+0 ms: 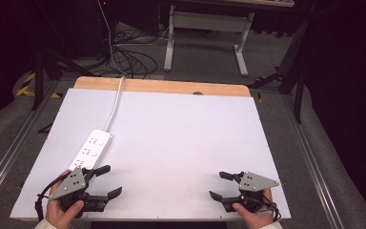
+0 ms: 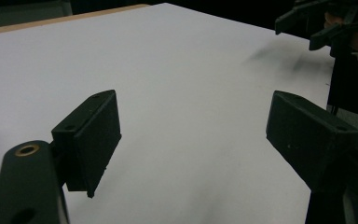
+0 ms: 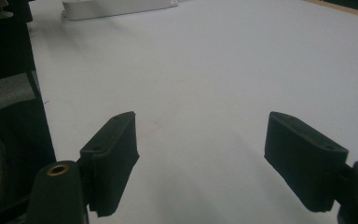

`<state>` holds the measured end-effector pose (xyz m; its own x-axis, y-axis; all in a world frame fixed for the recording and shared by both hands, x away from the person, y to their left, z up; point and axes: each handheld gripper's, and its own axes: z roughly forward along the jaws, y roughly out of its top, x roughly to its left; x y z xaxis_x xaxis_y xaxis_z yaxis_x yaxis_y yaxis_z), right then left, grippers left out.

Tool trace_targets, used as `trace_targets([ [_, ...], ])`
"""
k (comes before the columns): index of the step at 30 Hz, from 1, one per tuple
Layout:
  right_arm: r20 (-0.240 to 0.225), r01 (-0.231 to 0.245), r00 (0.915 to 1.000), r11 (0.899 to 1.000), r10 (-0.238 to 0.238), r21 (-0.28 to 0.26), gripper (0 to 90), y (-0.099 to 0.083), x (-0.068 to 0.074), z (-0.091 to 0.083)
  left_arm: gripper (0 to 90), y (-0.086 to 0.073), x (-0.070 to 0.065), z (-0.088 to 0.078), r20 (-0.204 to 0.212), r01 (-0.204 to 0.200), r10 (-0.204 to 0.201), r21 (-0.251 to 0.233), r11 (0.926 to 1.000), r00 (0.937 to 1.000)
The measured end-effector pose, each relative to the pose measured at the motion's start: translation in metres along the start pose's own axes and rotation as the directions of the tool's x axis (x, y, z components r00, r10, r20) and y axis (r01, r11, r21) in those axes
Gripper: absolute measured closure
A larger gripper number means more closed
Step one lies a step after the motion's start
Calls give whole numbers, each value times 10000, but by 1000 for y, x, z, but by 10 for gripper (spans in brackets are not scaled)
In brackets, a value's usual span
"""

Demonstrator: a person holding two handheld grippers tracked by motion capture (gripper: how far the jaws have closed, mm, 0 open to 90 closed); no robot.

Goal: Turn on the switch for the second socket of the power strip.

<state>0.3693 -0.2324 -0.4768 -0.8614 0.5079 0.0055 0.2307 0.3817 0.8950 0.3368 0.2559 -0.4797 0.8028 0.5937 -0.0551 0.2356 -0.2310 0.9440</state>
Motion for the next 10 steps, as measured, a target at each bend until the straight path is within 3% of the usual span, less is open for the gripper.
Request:
trace_targets([
  [5,37,-6,10000,10000,6,4,243,0,0,0,133,-3,-3,3,-353,-332,334,54,9994,9988],
  [10,5,-42,10000,9999,42,98,233,0,0,0,120,-2,-4,2,-960,-39,20,-197,9998,9954],
])
